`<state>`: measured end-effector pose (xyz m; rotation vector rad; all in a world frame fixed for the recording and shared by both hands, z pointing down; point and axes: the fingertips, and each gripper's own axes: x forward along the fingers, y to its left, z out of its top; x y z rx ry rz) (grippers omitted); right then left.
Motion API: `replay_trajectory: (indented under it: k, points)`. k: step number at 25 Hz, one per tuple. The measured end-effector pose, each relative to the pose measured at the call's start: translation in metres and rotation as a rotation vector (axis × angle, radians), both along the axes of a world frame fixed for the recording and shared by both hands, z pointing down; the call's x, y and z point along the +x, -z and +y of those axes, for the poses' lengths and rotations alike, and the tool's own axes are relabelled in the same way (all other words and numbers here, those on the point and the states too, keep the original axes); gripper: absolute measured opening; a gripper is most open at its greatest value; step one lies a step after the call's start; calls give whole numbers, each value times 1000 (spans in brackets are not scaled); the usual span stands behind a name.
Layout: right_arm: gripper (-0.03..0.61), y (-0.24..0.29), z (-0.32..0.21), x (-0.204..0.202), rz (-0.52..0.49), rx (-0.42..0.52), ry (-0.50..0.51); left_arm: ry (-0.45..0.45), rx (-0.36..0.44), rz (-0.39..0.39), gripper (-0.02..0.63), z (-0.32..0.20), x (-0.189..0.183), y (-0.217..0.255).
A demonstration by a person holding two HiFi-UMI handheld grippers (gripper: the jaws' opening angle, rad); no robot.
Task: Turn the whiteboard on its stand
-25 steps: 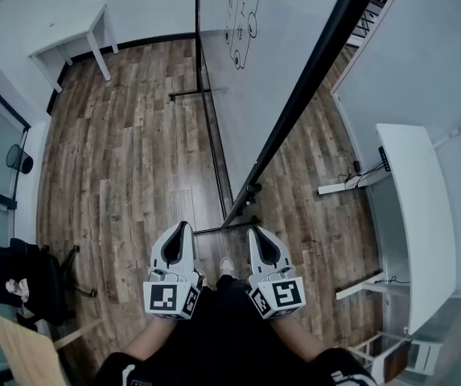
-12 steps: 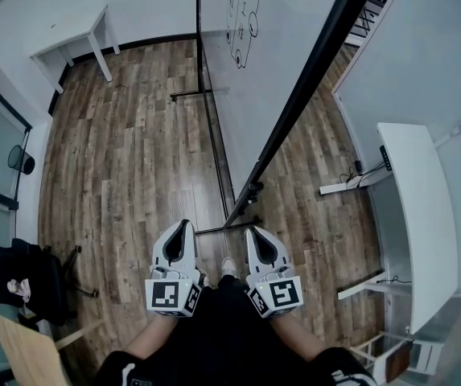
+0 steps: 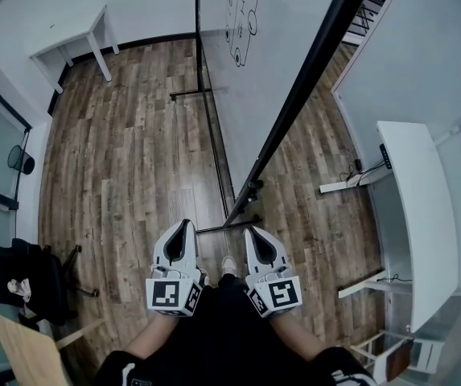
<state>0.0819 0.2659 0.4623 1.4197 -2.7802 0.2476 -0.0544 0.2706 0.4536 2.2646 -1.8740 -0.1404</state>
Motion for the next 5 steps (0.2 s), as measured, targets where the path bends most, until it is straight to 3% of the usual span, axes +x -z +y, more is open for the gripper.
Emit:
replay_trajectory:
  k: [5]
  points:
    - [14,-2,3,0,0,-3,1,4,-3,0,20,3,1,-2]
